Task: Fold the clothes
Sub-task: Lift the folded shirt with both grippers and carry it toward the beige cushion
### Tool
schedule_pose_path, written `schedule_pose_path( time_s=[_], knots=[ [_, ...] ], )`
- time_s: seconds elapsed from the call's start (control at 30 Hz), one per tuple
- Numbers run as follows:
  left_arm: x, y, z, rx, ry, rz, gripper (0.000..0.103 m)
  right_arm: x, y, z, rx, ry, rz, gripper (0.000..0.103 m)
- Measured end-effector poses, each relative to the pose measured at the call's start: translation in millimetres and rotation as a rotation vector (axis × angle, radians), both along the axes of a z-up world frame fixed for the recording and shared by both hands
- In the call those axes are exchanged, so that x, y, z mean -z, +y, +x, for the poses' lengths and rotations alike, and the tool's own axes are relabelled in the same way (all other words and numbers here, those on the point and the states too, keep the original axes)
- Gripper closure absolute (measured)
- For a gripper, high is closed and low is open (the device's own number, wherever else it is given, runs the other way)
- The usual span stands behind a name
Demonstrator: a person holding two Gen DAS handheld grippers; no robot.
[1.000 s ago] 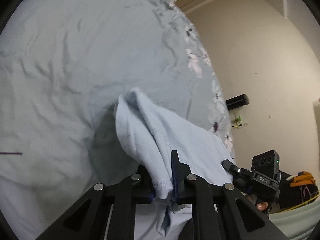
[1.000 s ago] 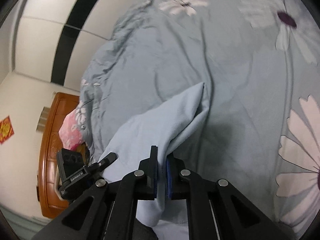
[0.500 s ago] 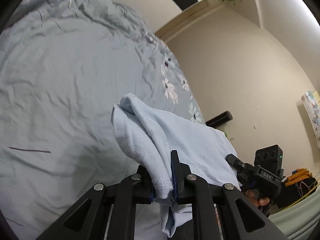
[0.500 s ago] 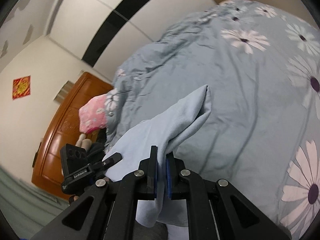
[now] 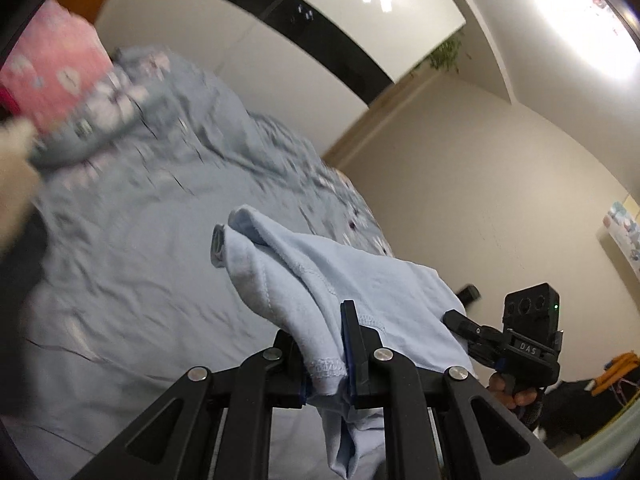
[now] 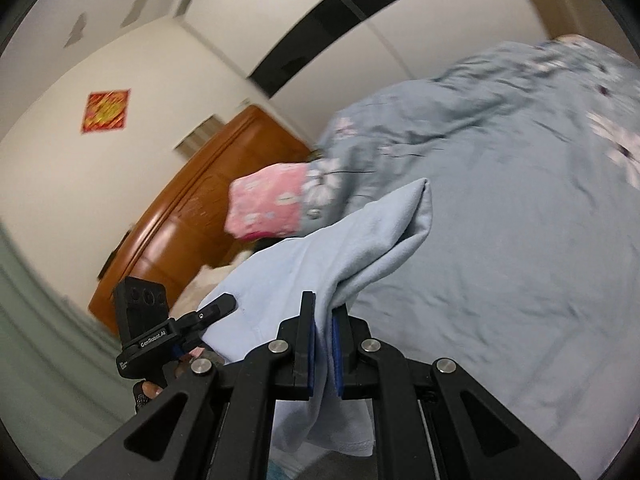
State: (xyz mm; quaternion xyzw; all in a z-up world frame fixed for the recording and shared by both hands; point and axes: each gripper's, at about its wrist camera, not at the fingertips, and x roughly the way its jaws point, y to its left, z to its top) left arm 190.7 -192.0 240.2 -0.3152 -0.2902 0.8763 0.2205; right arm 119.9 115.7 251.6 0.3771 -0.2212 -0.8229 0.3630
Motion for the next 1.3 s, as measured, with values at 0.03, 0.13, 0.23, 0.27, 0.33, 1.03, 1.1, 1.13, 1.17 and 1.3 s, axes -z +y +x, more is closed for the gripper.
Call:
schedule_pose_path(
  time_s=[0.03,0.13,0.23,0.27,0.33,1.03,1.1,1.13,1.17,1.3],
  knots=[
    [-8.1,-13.3,2.9,-0.017,0.015,-0.012,0.089,-6.7,-15.4,-4.7,-0.026,0.011,-0.001,0.096],
    [-33.6,-60.8,11.2,-0.077,0.054,-0.038,0.089,-25.8,-62.2,-18.7,-0.104,0.040,-0.008,0.096],
    [-56.3,-109.5,19.4,-0.141,0.077,-0.076,0.089,-37.6,-112.2,-32.9,-0.170,0.046,-0.027,0.096],
    [-63.2,-125.7,22.2,-0.160,0.081,-0.097,0.089,-40.0,-131.8,-38.0,-0.191,0.044,-0.031,0.096],
    [-76.0,-158.6,27.7,-0.196,0.084,-0.139,0.089,-43.4,-171.3,-47.7,-0.233,0.040,-0.035,0.096],
    [4.7,-371.3,45.9,-0.400,-0.108,-0.103,0.088,29.0,-372.9,-78.0,-0.362,-0.120,-0.005,0.096],
    [13.9,-362.1,48.2,-0.381,-0.104,-0.077,0.088,30.0,-365.3,-84.9,-0.362,-0.146,-0.038,0.096],
    [15.7,-357.1,50.2,-0.374,-0.097,-0.067,0.087,30.5,-361.5,-88.4,-0.361,-0.159,-0.054,0.096],
    [15.5,-352.0,53.2,-0.370,-0.086,-0.062,0.084,27.5,-359.7,-90.4,-0.366,-0.161,-0.061,0.096],
    [14.1,-336.1,65.4,-0.370,-0.069,-0.020,0.074,0.0,-358.5,-91.7,-0.399,-0.109,-0.052,0.096]
  ],
)
